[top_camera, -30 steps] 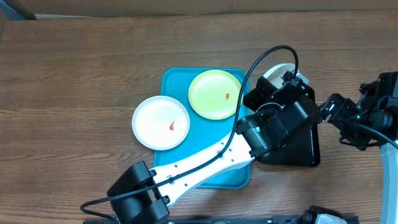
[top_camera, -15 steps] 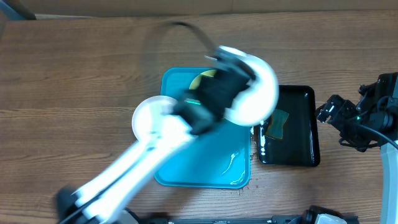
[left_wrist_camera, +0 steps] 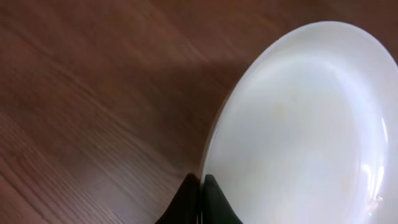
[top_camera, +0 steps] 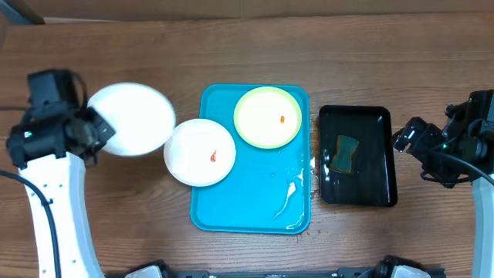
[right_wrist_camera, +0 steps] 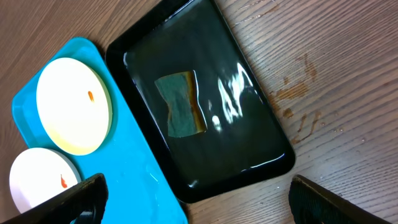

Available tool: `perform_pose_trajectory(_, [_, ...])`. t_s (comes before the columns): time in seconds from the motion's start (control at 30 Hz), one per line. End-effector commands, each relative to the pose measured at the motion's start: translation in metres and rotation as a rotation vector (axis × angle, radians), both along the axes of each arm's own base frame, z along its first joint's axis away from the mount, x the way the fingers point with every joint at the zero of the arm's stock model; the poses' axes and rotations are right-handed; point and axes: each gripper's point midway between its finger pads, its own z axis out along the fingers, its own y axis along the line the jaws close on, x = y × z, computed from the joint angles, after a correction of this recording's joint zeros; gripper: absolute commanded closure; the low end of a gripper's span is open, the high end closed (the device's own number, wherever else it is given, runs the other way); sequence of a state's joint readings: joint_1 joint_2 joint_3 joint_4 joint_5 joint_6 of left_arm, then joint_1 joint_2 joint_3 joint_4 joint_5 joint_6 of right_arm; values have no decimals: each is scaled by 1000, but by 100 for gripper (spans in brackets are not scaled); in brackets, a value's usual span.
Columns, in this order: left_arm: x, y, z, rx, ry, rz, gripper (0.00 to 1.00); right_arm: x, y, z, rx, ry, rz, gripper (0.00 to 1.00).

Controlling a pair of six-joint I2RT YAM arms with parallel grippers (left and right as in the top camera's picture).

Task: Clean dirty plates on tray and stack at the side
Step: 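Lift the white plate with the left gripper and set it left of tray, then grip the cream plate rim with the left gripper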

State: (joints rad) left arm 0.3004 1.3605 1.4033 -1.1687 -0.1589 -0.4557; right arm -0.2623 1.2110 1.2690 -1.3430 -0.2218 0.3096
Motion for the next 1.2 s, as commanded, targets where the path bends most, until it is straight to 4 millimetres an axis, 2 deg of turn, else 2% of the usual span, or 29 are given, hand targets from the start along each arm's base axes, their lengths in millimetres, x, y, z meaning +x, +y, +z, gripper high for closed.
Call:
perform_pose_trajectory(0.0, [-10,22,-41,-73,29,51,96,2,0,4,-4,-19,9,5])
perform_pose_trajectory(0.2, [-31,82,-75,-65,-30,247,96,2,0,4,-5,-19,9,5])
perform_pose_trajectory(0.27, [-36,90,-84,-62,-32,276,96,2,0,4,-4,-19,9,5])
perform_pose_trajectory(0.4, [-47,102,-115,-41,-1,306,96,1,0,4,-3,-15,9,5])
perform_pose_trajectory(0.47, [-50,108,-123,-19,13,324,96,1,0,4,-3,-16,9,5])
perform_pose_trajectory(0.57, [-44,117,-122,3,-17,331,96,1,0,4,-3,-15,9,5])
perform_pose_trajectory(0.73, [-41,129,-116,60,-41,351,83,1,0,4,-3,-15,9,5])
perform_pose_trajectory(0.77, [-37,126,-115,44,-56,339,77,1,0,3,-3,-14,9,5])
perform_pose_trajectory(0.83, [-25,114,-116,-21,-95,275,53,0,0,3,-2,-11,9,5])
perform_pose_trajectory(0.87, [-20,108,-116,-46,-109,233,52,0,0,3,-2,-9,9,5])
perform_pose_trajectory(0.9, [-13,97,-116,-91,-128,175,45,-1,0,3,-1,-7,10,5])
perform_pose_trajectory(0.93, [-11,91,-116,-117,-136,156,42,-1,1,3,-4,-7,19,5])
perform_pose_trajectory(1.0, [0,56,-117,-241,-158,41,43,-1,1,3,-6,-8,25,5])
perform_pose_trajectory(1.07, [15,8,-115,-328,-164,-178,43,1,4,4,5,-21,42,5])
perform_pose_trajectory(1.17, [19,-60,-120,-345,-76,-474,42,8,27,13,94,-100,183,5])
